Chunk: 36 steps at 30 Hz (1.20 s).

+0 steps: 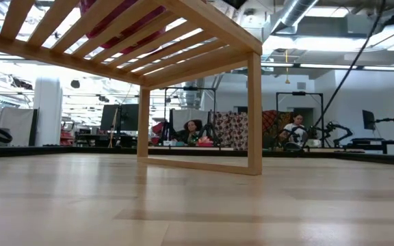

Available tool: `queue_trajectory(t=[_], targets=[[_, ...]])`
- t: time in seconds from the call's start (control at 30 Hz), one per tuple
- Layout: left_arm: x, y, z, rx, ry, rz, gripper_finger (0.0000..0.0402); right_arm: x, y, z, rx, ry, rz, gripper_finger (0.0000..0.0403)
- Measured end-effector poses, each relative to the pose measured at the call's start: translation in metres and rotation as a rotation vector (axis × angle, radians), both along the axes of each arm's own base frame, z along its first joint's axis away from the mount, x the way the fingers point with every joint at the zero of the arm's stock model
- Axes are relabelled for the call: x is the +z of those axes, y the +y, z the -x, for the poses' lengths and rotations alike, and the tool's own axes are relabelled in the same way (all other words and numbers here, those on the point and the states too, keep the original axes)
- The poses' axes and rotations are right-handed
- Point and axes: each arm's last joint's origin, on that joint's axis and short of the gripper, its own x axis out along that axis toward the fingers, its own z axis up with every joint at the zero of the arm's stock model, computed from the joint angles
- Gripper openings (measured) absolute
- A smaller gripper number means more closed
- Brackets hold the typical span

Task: Place and stack bowls onto a shelf
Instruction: Stack the small orange bowl on the shelf on top of the small green bowl on the shelf

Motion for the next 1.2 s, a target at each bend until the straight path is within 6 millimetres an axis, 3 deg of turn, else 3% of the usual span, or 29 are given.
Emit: queue_trajectory(t=[0.1,0.23,0.33,0.5,0.7,1.03,1.2], targets=[[0.011,-0.008,0.005,-0.080,0.038,0.019,0.0000,-0.010,-0.007,0.016,-0.085,-0.036,-0.042,0.0021],[0.023,-0.018,0.007,-0.120,0.158,0.026,0.0000,-0.032,-0.012,0.053,-0.243,-0.145,-0.110,0.0019],[0.028,-0.029,-0.003,-0.149,0.231,0.031,0.0000,-0.051,-0.010,0.076,-0.381,-0.229,-0.195,0.0019],[0.020,-0.057,-0.029,-0.251,0.366,-0.010,0.0000,-0.067,-0.002,0.100,-0.523,-0.348,-0.249,0.0020],[0.009,-0.076,-0.043,-0.264,0.423,0.036,0.0000,-0.074,0.002,0.102,-0.552,-0.376,-0.263,0.0020],[0.007,-0.091,-0.033,-0.207,0.431,0.061,0.0000,-0.084,0.003,0.090,-0.530,-0.357,-0.245,0.0020],[-0.009,-0.093,-0.032,-0.100,0.457,0.064,0.0000,-0.086,0.003,0.084,-0.527,-0.373,-0.249,0.0020]])
